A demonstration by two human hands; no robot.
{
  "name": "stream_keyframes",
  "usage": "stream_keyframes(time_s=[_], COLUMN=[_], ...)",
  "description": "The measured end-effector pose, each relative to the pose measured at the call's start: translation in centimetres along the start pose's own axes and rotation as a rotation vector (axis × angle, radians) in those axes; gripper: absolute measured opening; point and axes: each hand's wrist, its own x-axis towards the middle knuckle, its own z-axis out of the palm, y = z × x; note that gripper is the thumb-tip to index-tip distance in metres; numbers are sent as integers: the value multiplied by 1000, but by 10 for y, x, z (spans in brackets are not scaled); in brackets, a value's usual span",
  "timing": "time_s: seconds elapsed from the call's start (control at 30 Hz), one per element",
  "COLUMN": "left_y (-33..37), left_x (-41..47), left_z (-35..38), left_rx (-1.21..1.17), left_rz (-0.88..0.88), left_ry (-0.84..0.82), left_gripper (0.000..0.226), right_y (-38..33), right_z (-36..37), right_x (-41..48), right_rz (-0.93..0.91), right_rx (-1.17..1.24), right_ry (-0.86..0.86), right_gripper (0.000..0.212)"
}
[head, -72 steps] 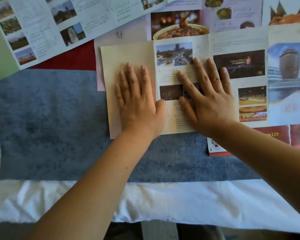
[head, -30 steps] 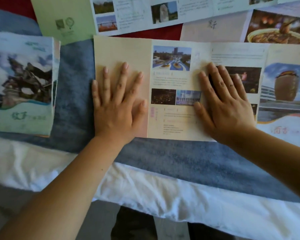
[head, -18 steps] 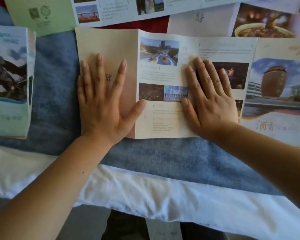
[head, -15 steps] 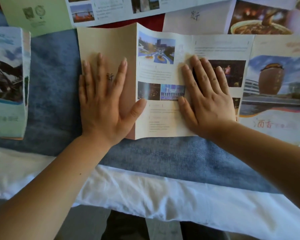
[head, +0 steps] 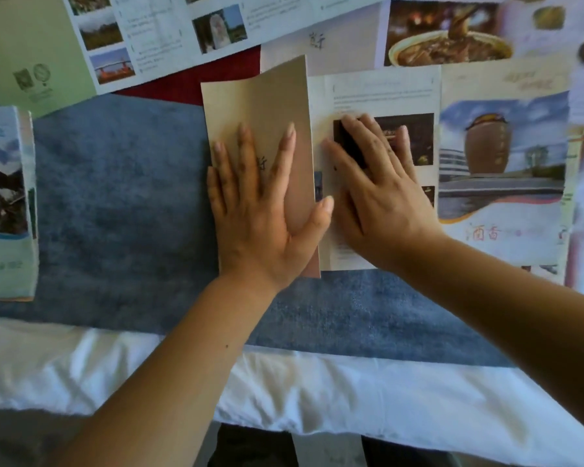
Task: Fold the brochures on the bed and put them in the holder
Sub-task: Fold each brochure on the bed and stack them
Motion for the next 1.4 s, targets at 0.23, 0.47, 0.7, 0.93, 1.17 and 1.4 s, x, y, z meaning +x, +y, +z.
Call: stream_keyframes(time_s=[0.23,0.47,0.7,0.93,1.17,1.4], left_y=[2,7,38,72,84,102], left_x=[3,3,3,5,3,3], left_z=[13,11,12,25,32,40], left_rx=[86,102,8,15,41,82], left_rz=[15,-1,-18,9,47,47], left_ry=[53,50,59,68,60,71], left_gripper=[86,87,88,85,85,85], right_y=[39,75,79,93,127,130], right_z=[-16,-20,-14,-29,-30,-22], right_x=[-29,-49,-51,-55,-84,-83], right_rz=[157,220,219,260,319,309], right_rx=[-193,-184,-155,-76,-182,-188], right_ry=[-19,53,74,91,104,168], right_gripper=[66,61,59,65,63,63])
